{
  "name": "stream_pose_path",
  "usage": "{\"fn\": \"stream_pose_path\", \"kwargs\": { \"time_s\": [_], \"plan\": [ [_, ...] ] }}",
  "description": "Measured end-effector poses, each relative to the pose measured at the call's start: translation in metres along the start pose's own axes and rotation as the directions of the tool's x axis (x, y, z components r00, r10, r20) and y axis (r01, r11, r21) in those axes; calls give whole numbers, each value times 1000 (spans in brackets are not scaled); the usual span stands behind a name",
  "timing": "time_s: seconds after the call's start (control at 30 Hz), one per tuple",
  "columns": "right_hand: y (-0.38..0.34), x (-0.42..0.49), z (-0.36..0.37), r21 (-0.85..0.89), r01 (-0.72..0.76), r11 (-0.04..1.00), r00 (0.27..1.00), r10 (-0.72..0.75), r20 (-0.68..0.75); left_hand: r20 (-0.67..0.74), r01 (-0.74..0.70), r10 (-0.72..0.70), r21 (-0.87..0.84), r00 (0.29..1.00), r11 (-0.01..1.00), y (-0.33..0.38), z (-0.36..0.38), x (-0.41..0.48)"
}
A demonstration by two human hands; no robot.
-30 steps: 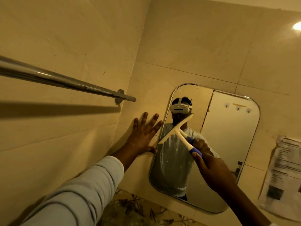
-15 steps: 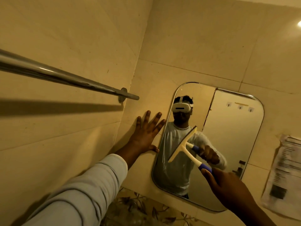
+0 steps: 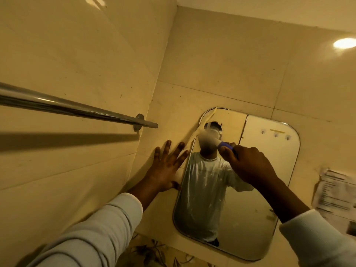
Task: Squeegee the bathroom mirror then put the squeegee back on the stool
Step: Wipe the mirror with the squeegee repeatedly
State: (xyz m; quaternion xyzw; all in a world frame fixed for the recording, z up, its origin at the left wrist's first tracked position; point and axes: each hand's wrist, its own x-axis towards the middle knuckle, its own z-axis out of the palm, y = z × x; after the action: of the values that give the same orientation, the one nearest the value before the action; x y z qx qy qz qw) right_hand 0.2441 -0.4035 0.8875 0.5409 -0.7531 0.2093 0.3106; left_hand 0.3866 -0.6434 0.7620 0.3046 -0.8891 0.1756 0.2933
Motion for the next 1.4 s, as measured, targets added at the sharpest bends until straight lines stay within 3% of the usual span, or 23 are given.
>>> {"fn": "stream_pose_path", "kwargs": {
  "time_s": [0.43,0.6,0.83,1.13,1.4],
  "plan": [
    [47,-9,-22,-79,-7,997,997,13,76,-25,-9,9,18,1000,1000,-3,3,-1],
    [58,-38,-32,-146,-87,986,982,109,152,-10,5,-5,13,1000,1000,-1,5,-2],
    [20,8,-44,28,-46,999,999,46,12,6,11,-11,-5,1000,1000,1,0,-1],
    [41,11,-33,0,-89,996,995,89,-47,16,2,-2,-10,1000,1000,-3,2,3],
    [76,-45,-29,-54,-178,983,984,179,14,16,0,0,11,1000,1000,-2,3,2]
  ]
}}
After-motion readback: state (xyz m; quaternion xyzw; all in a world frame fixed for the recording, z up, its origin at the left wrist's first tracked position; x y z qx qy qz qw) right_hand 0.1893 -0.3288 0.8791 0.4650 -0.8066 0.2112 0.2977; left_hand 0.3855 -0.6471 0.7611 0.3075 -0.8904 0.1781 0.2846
